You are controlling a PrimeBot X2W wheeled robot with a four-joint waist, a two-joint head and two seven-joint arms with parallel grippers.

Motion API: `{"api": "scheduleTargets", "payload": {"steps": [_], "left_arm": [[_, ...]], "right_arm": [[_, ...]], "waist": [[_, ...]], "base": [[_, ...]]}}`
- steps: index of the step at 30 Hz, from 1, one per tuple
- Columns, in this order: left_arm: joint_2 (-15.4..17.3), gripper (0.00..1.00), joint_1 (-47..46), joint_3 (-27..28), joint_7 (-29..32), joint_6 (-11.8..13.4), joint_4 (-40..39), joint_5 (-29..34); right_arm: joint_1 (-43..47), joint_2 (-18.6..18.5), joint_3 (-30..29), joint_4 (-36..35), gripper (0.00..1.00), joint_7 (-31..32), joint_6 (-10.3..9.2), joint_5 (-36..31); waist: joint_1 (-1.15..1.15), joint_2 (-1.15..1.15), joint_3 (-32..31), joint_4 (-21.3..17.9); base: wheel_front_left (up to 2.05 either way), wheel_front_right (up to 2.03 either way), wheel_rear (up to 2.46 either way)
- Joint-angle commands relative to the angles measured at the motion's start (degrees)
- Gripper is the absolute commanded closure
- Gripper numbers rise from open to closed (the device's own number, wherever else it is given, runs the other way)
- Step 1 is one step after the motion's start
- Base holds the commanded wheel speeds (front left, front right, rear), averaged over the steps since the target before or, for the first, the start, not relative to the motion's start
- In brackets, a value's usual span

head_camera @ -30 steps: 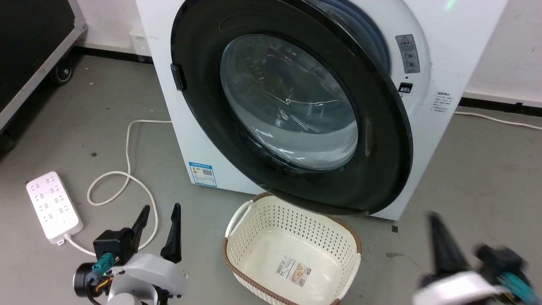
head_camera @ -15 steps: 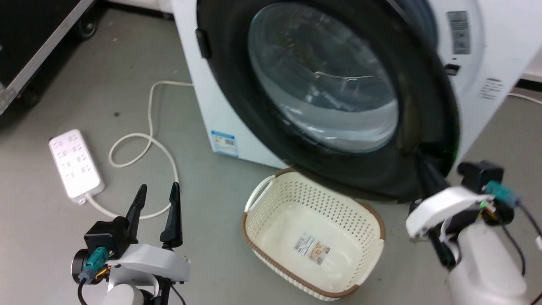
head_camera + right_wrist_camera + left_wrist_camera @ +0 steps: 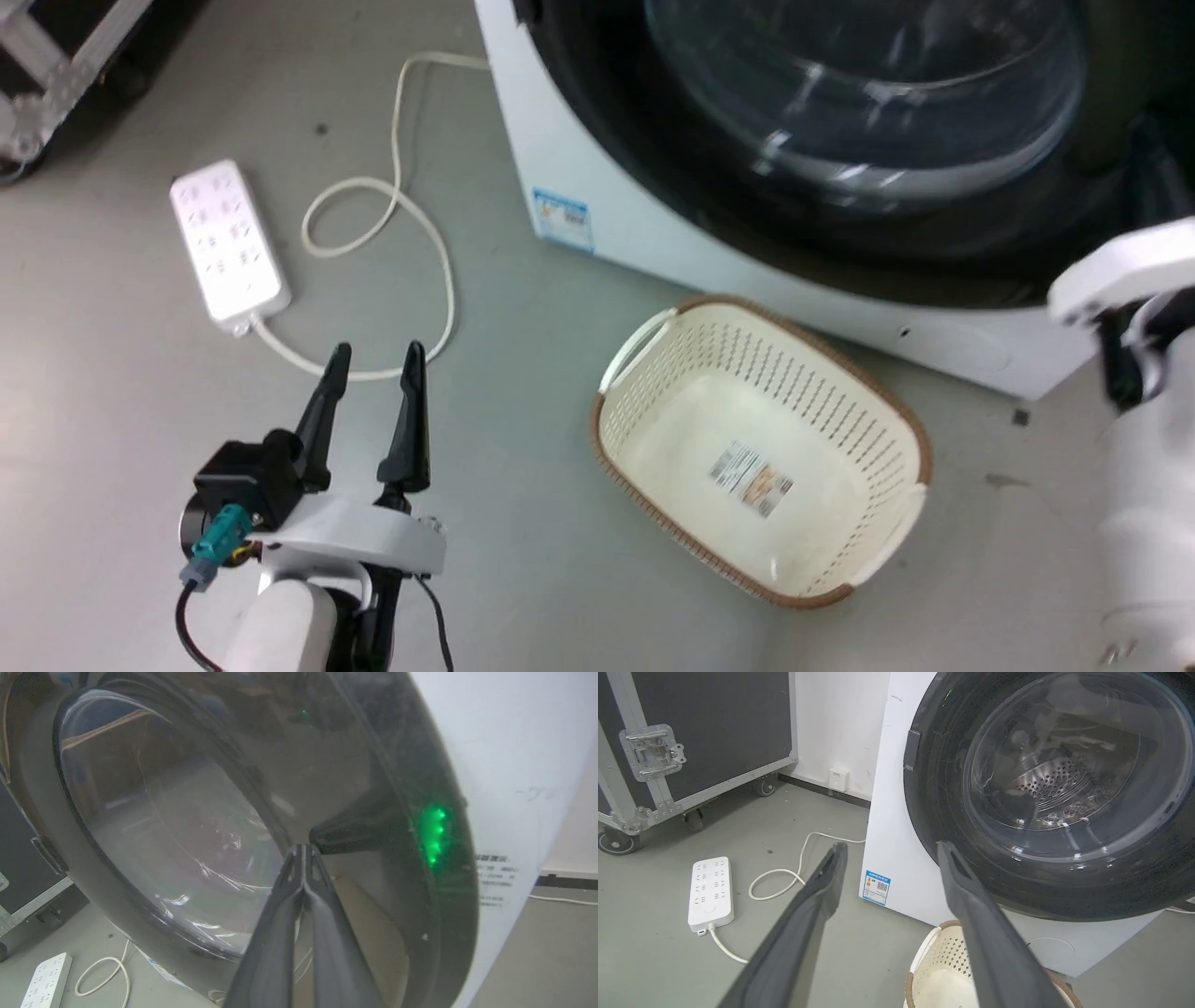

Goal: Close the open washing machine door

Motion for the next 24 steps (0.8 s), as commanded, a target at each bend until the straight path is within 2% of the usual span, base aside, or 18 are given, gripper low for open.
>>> {"api": "scheduleTargets", "payload": {"steps": [1, 5, 10, 12, 18, 19, 20, 24], "left_arm": [[-0.3, 0.0, -1.1, 0.4, -0.3, -0.4, -0.3, 0.5], [-1.6, 0.0, -2.1, 2.0, -0.3, -1.5, 0.0, 1.4], [-2.0, 0.0, -1.4, 3.7, -0.3, -1.9, 0.1, 2.5], [-2.0, 0.0, -0.6, 4.6, -0.3, -1.9, -0.3, 3.1], [-0.8, 0.0, 2.0, 7.1, -0.3, -1.7, -0.4, 4.9], [-0.6, 0.0, 2.4, 7.4, -0.3, -1.7, -0.4, 5.2], [-0.2, 0.0, 3.6, 7.8, -0.3, -1.6, -0.1, 5.9], [0.2, 0.0, 4.9, 7.6, -0.2, -1.5, 0.7, 6.3]], "right_arm": [[-2.4, -0.7, -1.6, -0.6, 1.0, -0.1, -0.06, -1.2], [-8.1, -1.4, -7.0, -2.3, 1.0, -0.4, -0.06, -4.7], [-7.4, -1.0, -7.3, -4.4, 1.0, -0.7, -0.06, -3.3], [-5.6, -0.7, -6.4, -7.3, 1.0, -0.7, -0.06, -1.2], [5.2, -0.2, -1.2, -17.1, 1.0, -0.8, -0.06, 5.7], [7.5, -0.2, 0.4, -18.3, 1.0, -0.8, -0.06, 6.5], [14.8, -0.2, 4.7, -21.3, 1.0, -0.8, -0.06, 8.1], [24.3, -0.2, 10.2, -24.5, 1.0, -0.8, -0.06, 8.3]], "waist": [[-0.01, 0.0, 2.7, 2.1], [-0.01, 0.0, 4.5, 3.0], [-0.01, 0.0, 1.6, 1.0], [-0.01, 0.0, -0.5, -0.6], [-0.01, 0.0, -7.1, -7.2], [-0.01, 0.0, -8.1, -8.3], [-0.01, 0.0, -10.8, -11.3], [-0.01, 0.0, -13.3, -14.4]], "base": [[0.0, 0.0, 0.0], [0.0, 0.0, 0.0], [0.0, 0.0, 0.0], [0.0, 0.0, 0.0], [0.0, 0.0, 0.0], [0.0, 0.0, 0.0], [0.0, 0.0, 0.0], [0.0, 0.0, 0.0]]}}
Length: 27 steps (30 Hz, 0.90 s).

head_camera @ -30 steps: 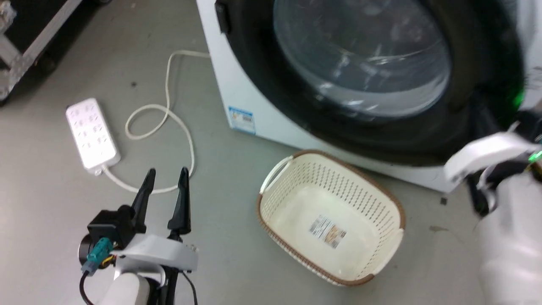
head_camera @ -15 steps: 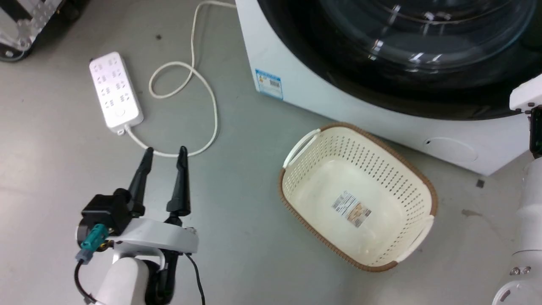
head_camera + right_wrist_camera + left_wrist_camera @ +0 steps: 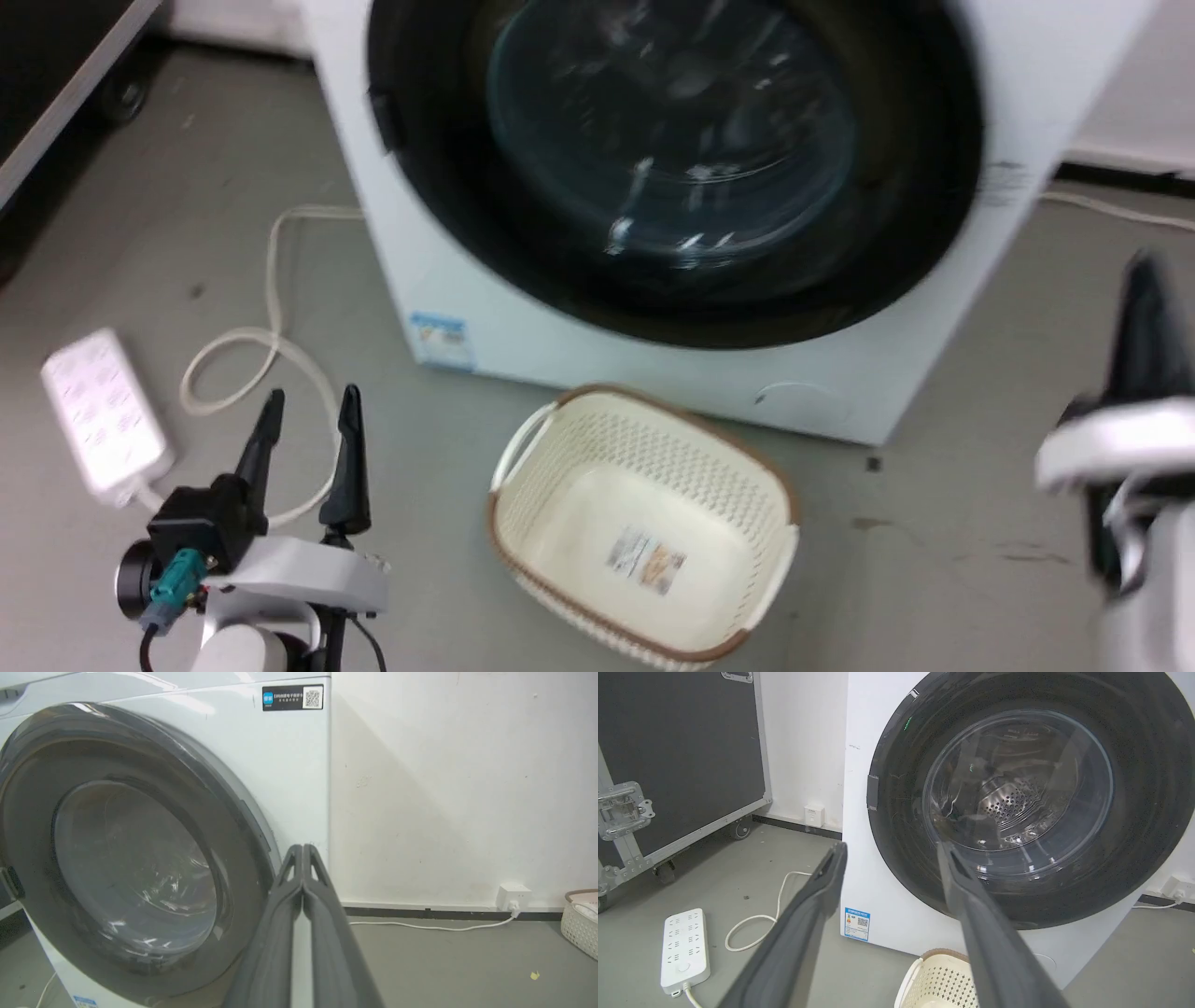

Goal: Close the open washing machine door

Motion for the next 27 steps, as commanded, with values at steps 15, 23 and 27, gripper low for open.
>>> {"api": "scheduleTargets", "payload": {"steps": [15, 23, 27], "left_arm": [[-0.1, 0.0, 2.4, -1.7, 4.8, 1.2, 3.4, -0.8], [0.4, 0.0, 2.2, -3.2, 5.7, 1.3, 4.3, 0.0], [0.4, 0.0, 2.0, -3.4, 5.6, 1.2, 4.6, -0.3]], "right_arm": [[21.6, 0.0, 11.5, -3.9, 1.0, 1.4, -0.03, 4.4], [23.0, 0.0, 12.2, -3.4, 0.0, 1.9, -0.03, 6.2], [23.0, 0.0, 12.1, -3.4, 0.0, 1.8, -0.03, 6.5]], "waist": [[0.01, 0.0, -6.1, -5.8], [0.01, 0.0, -6.2, -5.2], [0.01, 0.0, -6.3, -5.3]], "base": [[0.0, 0.0, 0.0], [0.0, 0.0, 0.0], [0.0, 0.0, 0.0]]}}
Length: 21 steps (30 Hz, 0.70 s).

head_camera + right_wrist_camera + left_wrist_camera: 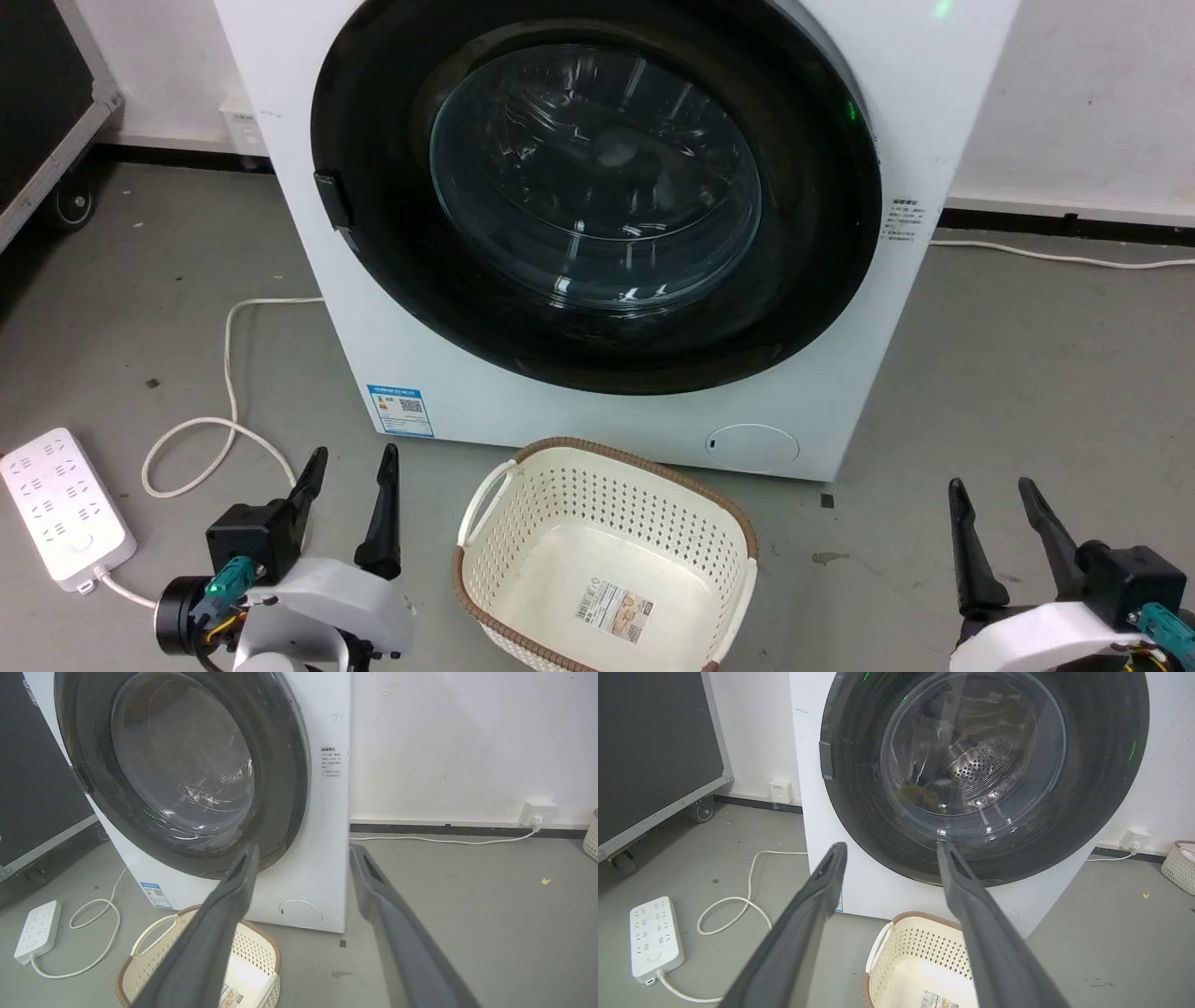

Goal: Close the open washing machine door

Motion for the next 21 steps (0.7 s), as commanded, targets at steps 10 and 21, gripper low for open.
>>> {"api": "scheduleTargets", "payload": {"steps": [10, 21], "left_arm": [[0.0, 0.0, -0.3, -0.4, -0.6, 0.2, 0.5, -0.8], [-0.3, 1.0, 0.1, -0.3, 0.0, 0.1, 0.4, 0.1]], "right_arm": [[0.4, -0.1, -0.1, 0.1, 0.0, -0.3, -0.03, 0.6], [0.0, 0.0, 0.0, -0.4, 1.0, 0.3, 0.0, 0.3]], "waist": [[0.0, 0.0, 0.0, -0.4], [0.0, 0.0, 0.1, -0.3]], "base": [[0.0, 0.0, 0.0], [0.0, 0.0, 0.0]]}}
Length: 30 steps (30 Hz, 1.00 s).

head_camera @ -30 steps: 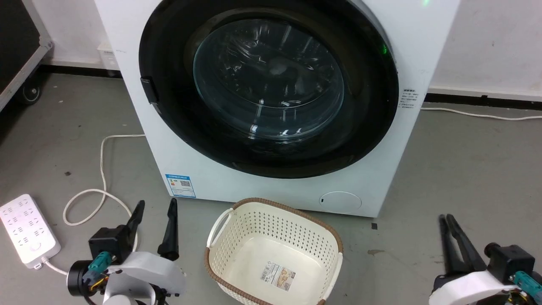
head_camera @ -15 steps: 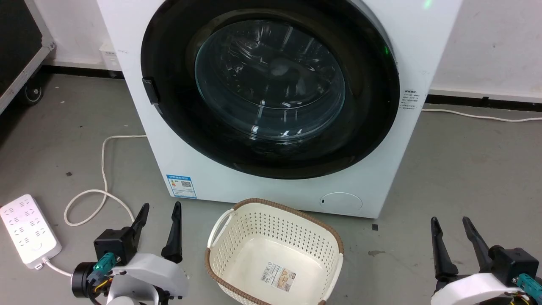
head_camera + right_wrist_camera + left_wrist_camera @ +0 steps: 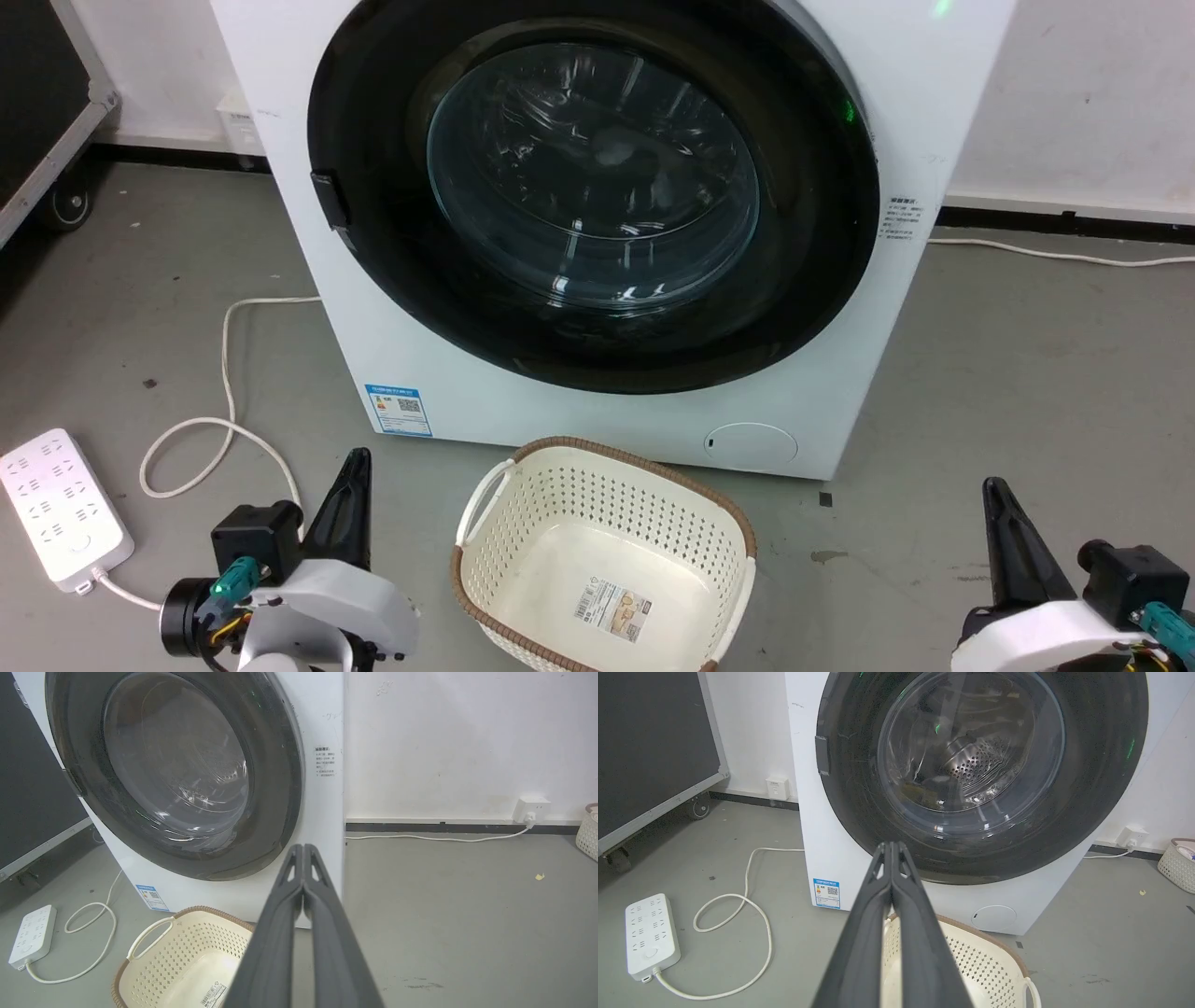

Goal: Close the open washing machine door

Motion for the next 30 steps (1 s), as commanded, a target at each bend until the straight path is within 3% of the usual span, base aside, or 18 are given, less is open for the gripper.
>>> {"api": "scheduleTargets", "payload": {"steps": [1, 30], "left_arm": [[-0.2, 1.0, 0.3, 0.2, 0.1, 0.0, -0.4, 0.5], [-1.8, 1.0, 1.9, 1.7, 2.3, 0.0, -3.7, 4.7]], "right_arm": [[0.1, 0.0, 0.2, -0.4, 1.0, 0.4, 0.0, -0.2], [0.5, 0.0, 1.6, -3.5, 1.0, 3.4, -0.01, -1.9]], "waist": [[0.0, 0.0, 0.0, 0.1], [0.0, 0.0, 0.5, 1.0]], "base": [[0.0, 0.0, 0.0], [0.0, 0.0, 0.0]]}}
